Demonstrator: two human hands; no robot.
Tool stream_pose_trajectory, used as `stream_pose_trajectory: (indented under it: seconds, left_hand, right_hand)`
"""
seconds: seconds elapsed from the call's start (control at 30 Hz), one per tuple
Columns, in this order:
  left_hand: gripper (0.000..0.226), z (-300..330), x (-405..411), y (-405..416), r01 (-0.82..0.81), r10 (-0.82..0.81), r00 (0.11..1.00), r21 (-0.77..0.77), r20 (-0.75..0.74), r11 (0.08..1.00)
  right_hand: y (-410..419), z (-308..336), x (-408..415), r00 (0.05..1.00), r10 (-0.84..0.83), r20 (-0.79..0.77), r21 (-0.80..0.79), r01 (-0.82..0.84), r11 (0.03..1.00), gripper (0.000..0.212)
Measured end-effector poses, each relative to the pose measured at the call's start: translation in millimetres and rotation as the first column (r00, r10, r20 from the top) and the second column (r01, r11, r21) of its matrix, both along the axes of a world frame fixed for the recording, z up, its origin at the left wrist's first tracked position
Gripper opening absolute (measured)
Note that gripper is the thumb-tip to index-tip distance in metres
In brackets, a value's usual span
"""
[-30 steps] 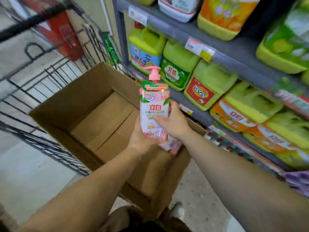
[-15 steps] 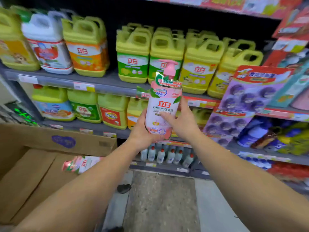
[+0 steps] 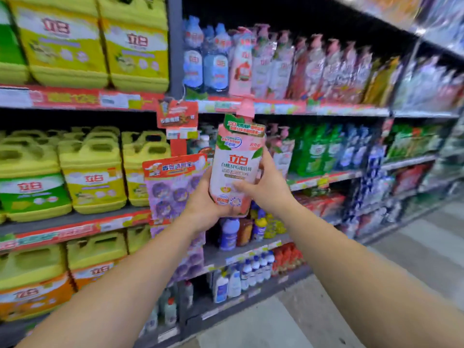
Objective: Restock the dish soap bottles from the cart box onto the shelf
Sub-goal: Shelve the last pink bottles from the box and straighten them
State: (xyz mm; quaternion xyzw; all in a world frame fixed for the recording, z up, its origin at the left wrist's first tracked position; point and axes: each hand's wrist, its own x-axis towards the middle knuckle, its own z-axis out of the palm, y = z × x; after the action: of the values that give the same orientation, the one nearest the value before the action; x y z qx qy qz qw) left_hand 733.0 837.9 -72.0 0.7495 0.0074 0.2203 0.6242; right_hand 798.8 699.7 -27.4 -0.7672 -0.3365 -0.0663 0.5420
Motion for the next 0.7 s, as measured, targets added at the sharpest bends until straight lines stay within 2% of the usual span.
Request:
stream_pose_trajectory:
  seconds: [0.1, 0.33, 0.47, 0.57, 0.7]
  left_hand:
    - [0.088, 18.5, 47.3, -11.0, 0.022, -0.024, 0.999, 0.034, 0.049, 0.999]
    - [0.105, 70.2, 176.8, 0.8, -0.066, 0.039, 0.986, 0.166, 0.164, 0.984]
    - [0.102, 107.1, 249.9, 9.7, -0.208, 0.165, 0.966, 0.213, 0.201, 0.955]
    - [0.095, 130.6, 296.1, 10.4, -0.258, 0.180, 0.945, 0.287, 0.271, 0.923]
    - [0.083, 159.2, 344.4, 12.5, -0.295, 0.173, 0.920, 0.331, 0.351, 0.896]
  right_hand:
    - [-16.0, 20.8, 38.7, 0.998, -0.048, 0.037, 0.039, 0.046, 0.998, 0.089]
    - [-17.2, 74.5, 151.1, 0.988, -0.128, 0.087, 0.140, 0.115, 0.983, 0.060]
    - [-9.0, 107.2, 211.0, 0.983, -0.127, 0.134, 0.180, 0.102, 0.978, 0.071]
    - [-2.2, 120.6, 253.7, 0.984, -0.095, 0.153, 0.189, 0.065, 0.980, 0.073]
    - [3.6, 139.2, 308.1, 0.978, -0.133, 0.161, 0.286, 0.083, 0.955, 0.070]
